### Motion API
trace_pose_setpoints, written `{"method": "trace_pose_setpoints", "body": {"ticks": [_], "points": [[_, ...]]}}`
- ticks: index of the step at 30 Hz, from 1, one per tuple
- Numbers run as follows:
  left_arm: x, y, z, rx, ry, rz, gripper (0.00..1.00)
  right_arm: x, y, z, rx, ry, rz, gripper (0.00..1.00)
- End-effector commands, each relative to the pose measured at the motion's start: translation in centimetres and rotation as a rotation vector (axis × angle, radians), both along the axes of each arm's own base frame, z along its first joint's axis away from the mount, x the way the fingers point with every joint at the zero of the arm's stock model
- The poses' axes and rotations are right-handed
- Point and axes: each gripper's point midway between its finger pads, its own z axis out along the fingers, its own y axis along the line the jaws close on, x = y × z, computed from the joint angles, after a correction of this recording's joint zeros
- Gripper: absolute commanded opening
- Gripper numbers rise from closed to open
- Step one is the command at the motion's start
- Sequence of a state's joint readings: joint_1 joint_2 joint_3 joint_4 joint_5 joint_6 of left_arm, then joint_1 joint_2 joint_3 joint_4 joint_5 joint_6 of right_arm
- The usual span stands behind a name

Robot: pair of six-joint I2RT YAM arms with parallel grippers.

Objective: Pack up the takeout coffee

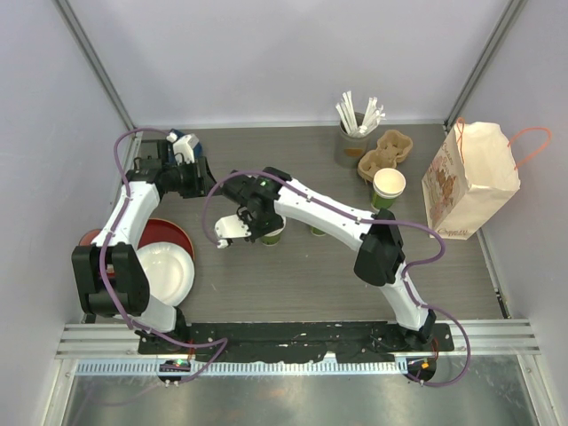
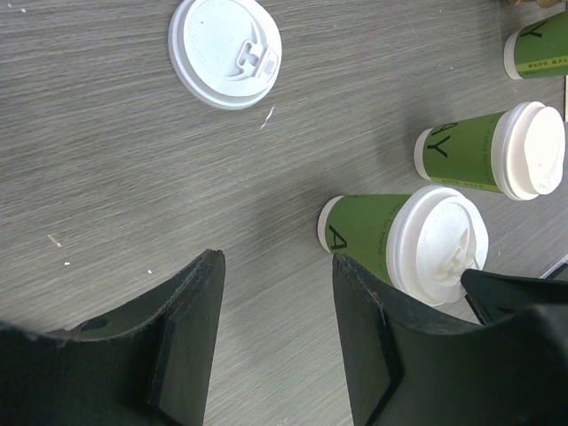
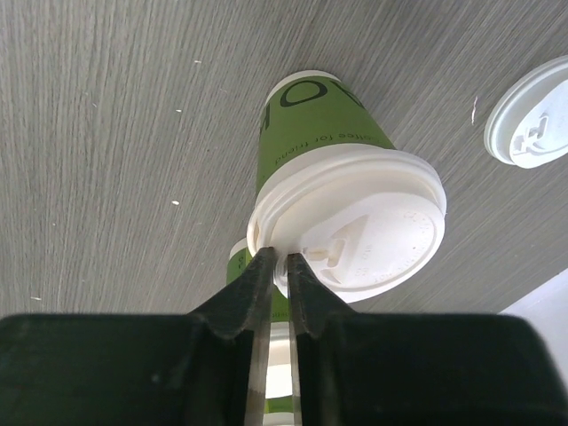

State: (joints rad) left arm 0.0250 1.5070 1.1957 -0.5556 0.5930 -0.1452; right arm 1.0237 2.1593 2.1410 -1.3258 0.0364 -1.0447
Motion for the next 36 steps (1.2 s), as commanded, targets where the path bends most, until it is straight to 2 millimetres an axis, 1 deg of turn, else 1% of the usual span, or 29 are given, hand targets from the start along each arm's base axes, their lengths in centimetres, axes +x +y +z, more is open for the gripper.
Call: {"method": "trace_pose_setpoints", "body": {"ticks": [1,4,10,11,12,15,19,24,29,36], "points": [[0.3,-0.2,1.5,-0.012,-0.057,-0.025,0.56,-1.3,-2.5,2.0,-0.064,0.004,0.006,0.18],[0.3,-0.3,1.6,-0.016,-0.058,-0.029,0.56,-1.2,-2.1,2.6,-0.042,-0.011,0.01,0.2],[0.3,-0.5,1.6,-0.026,-0.051,-0.034,0.56,-1.2,-1.8,2.7,-0.03,-0.017,0.014,0.22],[0.2,-0.5,1.5,-0.025,-0.048,-0.035,0.56,-1.3,-1.7,2.7,-0.025,-0.014,0.02,0.2],[0.2,-0.5,1.5,-0.026,-0.049,-0.037,0.56,-1.3,-1.6,2.8,-0.021,-0.014,0.024,0.12],[0.1,-0.6,1.5,-0.029,-0.048,-0.04,0.56,-1.3,-1.4,3.1,-0.01,-0.016,0.029,0.01],[0.1,-0.7,1.7,-0.034,-0.05,-0.044,0.56,-1.1,-1.3,3.8,0.005,-0.029,0.033,0.01],[0.1,-0.7,1.6,-0.037,-0.048,-0.047,0.56,-1.0,-1.0,5.1,0.033,-0.056,0.037,0.01],[0.1,-0.8,1.7,-0.041,-0.047,-0.05,0.56,-1.4,-0.7,4.8,0.036,-0.055,0.043,0.01],[0.0,-0.8,1.5,-0.037,-0.046,-0.057,0.56,-2.2,-1.1,3.5,0.004,-0.005,0.044,0.01]]}}
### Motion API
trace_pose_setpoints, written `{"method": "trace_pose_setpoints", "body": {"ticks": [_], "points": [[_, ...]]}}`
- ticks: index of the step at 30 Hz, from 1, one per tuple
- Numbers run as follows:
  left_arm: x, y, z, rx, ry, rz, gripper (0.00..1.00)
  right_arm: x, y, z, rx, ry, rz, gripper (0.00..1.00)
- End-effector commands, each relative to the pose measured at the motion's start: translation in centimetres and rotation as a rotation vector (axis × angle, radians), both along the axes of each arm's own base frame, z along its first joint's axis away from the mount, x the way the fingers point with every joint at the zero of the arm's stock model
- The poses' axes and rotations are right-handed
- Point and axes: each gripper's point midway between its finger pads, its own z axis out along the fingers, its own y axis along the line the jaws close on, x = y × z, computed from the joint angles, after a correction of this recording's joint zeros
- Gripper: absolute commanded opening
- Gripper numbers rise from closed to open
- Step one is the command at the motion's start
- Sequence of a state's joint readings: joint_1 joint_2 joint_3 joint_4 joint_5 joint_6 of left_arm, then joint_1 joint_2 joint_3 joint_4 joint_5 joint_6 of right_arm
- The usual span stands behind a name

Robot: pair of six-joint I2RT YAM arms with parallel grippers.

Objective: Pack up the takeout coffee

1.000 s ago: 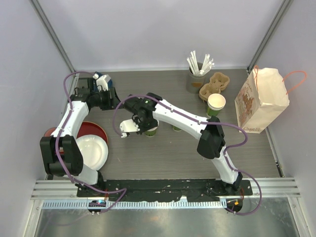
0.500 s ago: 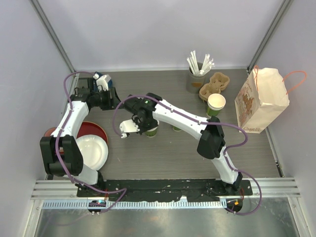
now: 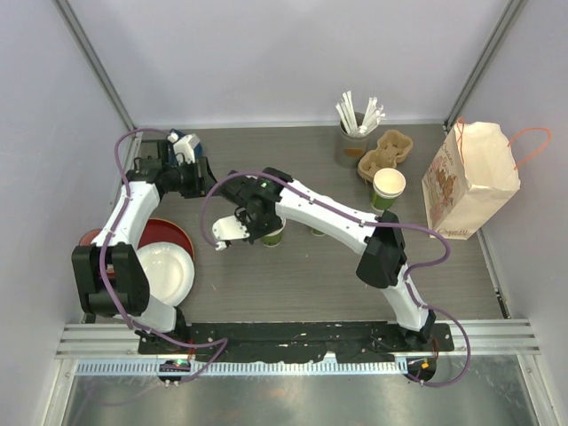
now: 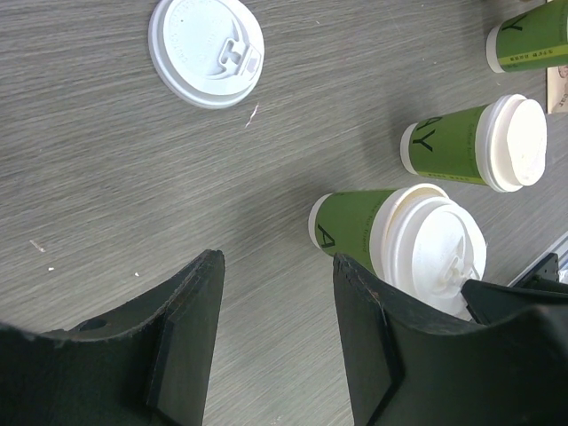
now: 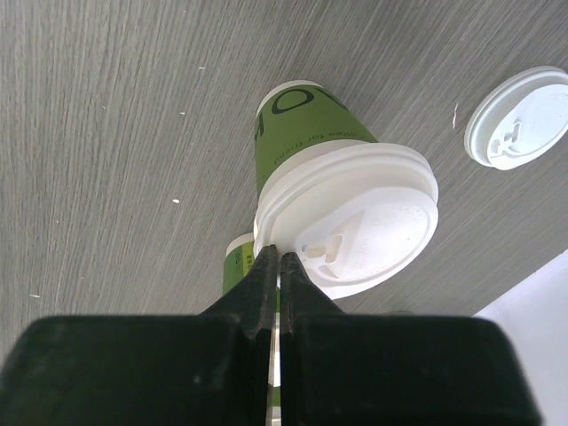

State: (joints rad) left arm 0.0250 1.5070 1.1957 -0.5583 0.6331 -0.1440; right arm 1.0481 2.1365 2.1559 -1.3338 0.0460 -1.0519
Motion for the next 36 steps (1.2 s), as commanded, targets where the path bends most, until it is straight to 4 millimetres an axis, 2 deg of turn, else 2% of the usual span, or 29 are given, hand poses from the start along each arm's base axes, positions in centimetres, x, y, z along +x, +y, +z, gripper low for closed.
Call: {"method": "trace_pose_setpoints", "body": {"ticks": [1,12,33,36], "points": [[0.3,-0.2,1.2,-0.007,-0.046,-0.029,0.56,-1.5,-1.9,1.7,-0.03,0.023,0.014,0.01],[0.3,-0.3,1.1,-0.014,-0.04,-0.035,0.56,-0.1,-2.6,0.3,-0.079,-0.008,-0.025,0.01],[0.3,-0.4,0.7,-0.017,-0.028,-0.041,0.56,0.9,-0.9,1.1,-0.014,-0.043,-0.035,0.01],[0.2,-0.4,0.6,-0.015,-0.027,-0.044,0.56,1.2,-0.5,1.7,0.011,-0.059,-0.041,0.01]]}}
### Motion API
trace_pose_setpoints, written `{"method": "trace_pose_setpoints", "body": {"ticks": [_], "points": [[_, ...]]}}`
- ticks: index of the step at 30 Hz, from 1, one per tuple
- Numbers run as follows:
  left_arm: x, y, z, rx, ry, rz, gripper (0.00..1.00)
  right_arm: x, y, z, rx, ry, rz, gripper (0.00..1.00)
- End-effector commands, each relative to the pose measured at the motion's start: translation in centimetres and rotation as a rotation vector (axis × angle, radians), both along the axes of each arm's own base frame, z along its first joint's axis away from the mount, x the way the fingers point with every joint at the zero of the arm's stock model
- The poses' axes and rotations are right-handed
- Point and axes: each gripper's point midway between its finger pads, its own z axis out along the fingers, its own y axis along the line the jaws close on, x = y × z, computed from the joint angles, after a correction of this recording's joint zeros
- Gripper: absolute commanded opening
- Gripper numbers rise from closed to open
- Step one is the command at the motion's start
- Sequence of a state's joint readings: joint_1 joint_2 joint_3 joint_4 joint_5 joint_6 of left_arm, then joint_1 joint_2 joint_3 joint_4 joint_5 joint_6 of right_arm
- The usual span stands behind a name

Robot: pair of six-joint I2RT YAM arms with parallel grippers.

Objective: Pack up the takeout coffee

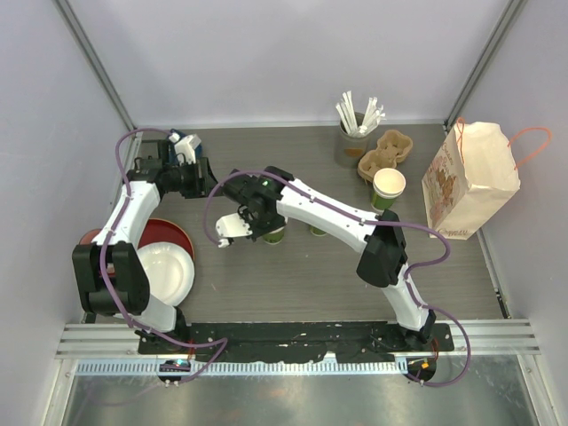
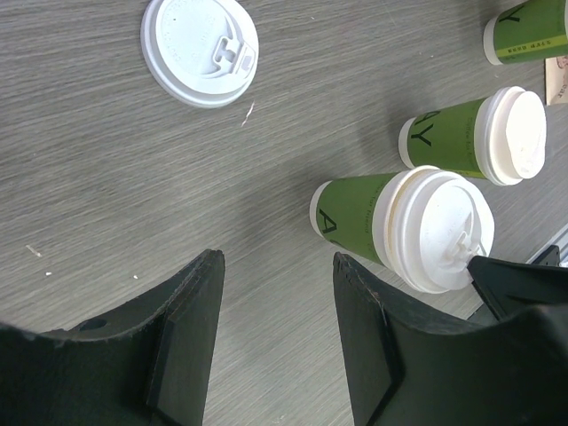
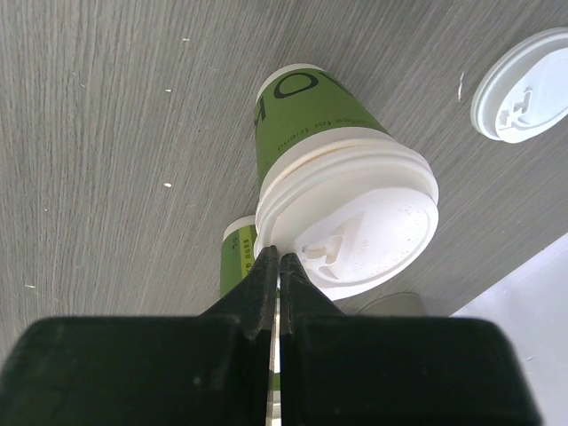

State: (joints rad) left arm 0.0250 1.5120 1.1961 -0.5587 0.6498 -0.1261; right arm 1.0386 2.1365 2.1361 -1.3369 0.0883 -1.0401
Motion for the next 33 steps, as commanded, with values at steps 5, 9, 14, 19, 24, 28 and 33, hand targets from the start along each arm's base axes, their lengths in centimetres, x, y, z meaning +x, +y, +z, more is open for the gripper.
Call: {"method": "trace_pose_setpoints", "body": {"ticks": [5,9,14,19,24,28,33], "points": [[0.3,-0.3,0.9,-0.015,-0.026,-0.027,0.56,0.5,0.5,2.1,0.054,-0.032,-0.011,0.01],[0.2,-0.3,0.9,-0.016,-0.023,-0.029,0.56,-0.1,0.1,0.9,0.028,0.0,-0.012,0.01],[0.2,-0.3,1.0,-0.016,-0.023,-0.031,0.56,-0.2,0.0,-0.3,0.008,0.017,-0.024,0.01],[0.1,-0.3,1.1,-0.018,-0.027,-0.034,0.56,-0.1,-0.1,-0.5,0.003,0.017,-0.028,0.01],[0.1,-0.3,1.0,-0.017,-0.025,-0.035,0.56,0.3,0.3,-0.2,0.025,-0.003,-0.04,0.01],[0.2,-0.4,1.1,-0.018,-0.026,-0.036,0.56,0.9,0.7,1.0,0.055,-0.042,-0.051,0.01],[0.3,-0.3,1.3,-0.02,-0.03,-0.036,0.56,1.1,0.7,1.1,0.057,-0.053,-0.057,0.01]]}}
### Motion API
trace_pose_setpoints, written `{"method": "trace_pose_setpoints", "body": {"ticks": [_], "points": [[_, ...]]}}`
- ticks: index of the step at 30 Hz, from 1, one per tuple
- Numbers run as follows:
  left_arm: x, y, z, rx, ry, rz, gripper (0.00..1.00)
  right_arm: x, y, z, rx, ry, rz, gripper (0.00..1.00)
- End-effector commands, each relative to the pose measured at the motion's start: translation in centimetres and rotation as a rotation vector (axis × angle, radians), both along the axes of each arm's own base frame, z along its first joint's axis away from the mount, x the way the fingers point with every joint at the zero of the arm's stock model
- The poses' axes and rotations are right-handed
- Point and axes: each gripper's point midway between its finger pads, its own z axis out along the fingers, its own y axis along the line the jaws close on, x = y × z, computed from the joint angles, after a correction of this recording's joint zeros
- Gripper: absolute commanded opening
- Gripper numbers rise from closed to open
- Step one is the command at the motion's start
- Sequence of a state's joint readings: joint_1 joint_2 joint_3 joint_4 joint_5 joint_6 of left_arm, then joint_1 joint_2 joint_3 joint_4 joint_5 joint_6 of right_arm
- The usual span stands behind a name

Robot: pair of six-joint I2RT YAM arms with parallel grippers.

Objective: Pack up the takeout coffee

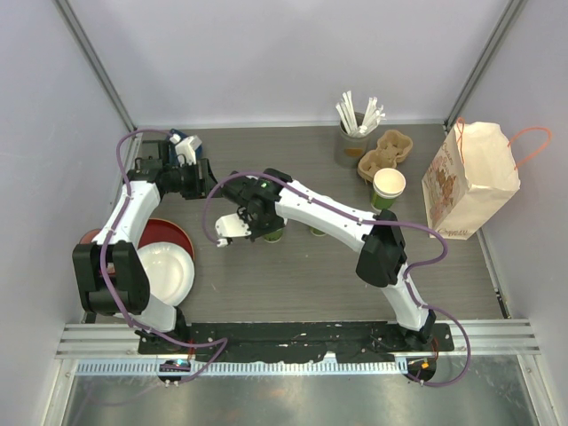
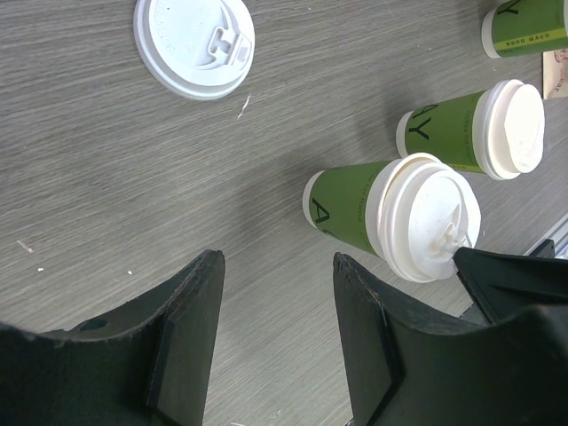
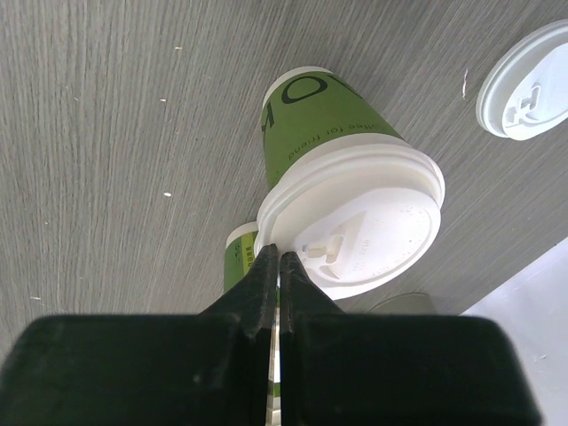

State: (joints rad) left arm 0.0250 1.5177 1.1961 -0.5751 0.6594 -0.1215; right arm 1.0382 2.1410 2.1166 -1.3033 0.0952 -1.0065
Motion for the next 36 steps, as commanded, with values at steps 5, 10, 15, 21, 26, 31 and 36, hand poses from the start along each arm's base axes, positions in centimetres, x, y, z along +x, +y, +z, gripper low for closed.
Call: {"method": "trace_pose_setpoints", "body": {"ticks": [5,10,15,21,26,31,36], "points": [[0.5,-0.3,1.6,-0.014,-0.05,-0.029,0.56,0.9,0.3,2.5,0.056,-0.064,-0.025,0.01],[0.5,-0.4,1.5,-0.022,-0.042,-0.03,0.56,1.2,0.1,2.4,0.049,-0.072,-0.031,0.01],[0.4,-0.3,1.5,-0.016,-0.046,-0.032,0.56,1.6,0.6,2.5,0.057,-0.083,-0.036,0.01],[0.4,-0.3,1.5,-0.016,-0.046,-0.032,0.56,1.6,1.3,2.2,0.076,-0.064,-0.022,0.01],[0.4,-0.3,1.4,-0.016,-0.045,-0.035,0.56,0.8,1.2,1.6,0.07,-0.018,-0.019,0.01],[0.5,-0.3,1.4,-0.015,-0.047,-0.034,0.56,0.2,0.5,0.7,0.041,0.01,-0.017,0.01],[0.4,-0.3,1.4,-0.016,-0.044,-0.037,0.56,0.5,0.1,-0.1,0.008,-0.005,-0.03,0.01]]}}
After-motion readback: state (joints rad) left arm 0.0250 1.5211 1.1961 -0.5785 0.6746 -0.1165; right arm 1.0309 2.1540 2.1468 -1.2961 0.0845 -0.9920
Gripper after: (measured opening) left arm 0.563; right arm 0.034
